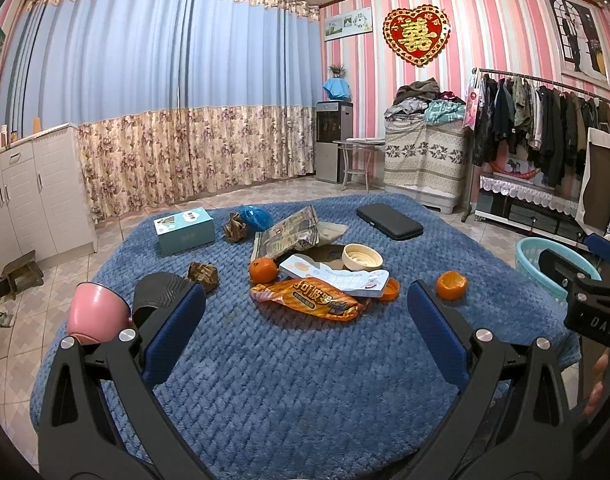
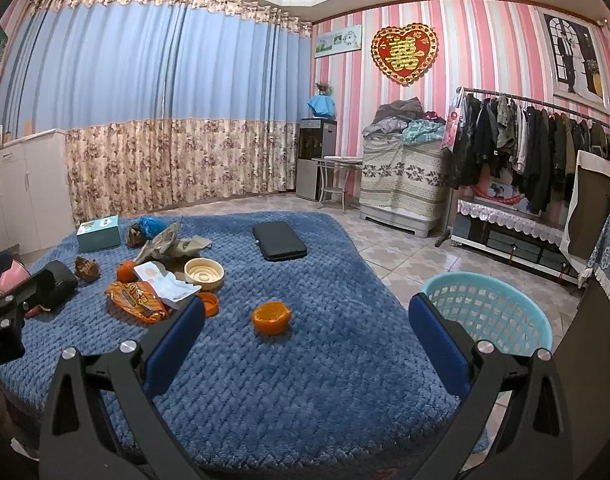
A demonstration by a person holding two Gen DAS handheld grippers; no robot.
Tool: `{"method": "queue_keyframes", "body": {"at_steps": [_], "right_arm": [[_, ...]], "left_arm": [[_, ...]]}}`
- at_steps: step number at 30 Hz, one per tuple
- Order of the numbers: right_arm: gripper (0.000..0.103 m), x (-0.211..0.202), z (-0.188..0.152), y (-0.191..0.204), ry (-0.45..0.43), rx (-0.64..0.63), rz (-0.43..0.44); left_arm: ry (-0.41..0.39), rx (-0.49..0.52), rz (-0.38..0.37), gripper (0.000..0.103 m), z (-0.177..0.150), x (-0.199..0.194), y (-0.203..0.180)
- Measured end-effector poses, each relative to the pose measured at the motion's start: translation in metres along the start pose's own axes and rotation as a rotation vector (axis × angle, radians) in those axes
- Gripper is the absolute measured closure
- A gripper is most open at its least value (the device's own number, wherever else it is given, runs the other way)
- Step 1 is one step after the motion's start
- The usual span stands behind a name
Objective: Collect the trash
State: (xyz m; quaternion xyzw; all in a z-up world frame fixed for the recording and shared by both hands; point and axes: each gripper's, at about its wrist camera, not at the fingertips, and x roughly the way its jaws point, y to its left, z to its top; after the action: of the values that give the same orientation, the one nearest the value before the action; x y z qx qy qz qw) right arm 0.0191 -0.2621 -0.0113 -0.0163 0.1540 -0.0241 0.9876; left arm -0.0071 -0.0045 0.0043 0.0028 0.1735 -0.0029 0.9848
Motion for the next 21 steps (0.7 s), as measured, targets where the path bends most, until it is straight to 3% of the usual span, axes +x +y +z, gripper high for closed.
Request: {"method": "queue_keyframes", "body": {"at_steps": [9, 21], "right_arm": [[0.004, 0.002, -0.002, -0.005, -0.002, 0.017, -0.004], [0.004, 0.021, -0.005, -0.005, 0.043, 0.036, -0.005]], "left_arm": [[0.029, 0.004, -0.004, 0.005, -0.005, 0.001, 0.004], [0.090, -0.017, 0.040, 0.005, -0.015, 0.033, 0.027]]}}
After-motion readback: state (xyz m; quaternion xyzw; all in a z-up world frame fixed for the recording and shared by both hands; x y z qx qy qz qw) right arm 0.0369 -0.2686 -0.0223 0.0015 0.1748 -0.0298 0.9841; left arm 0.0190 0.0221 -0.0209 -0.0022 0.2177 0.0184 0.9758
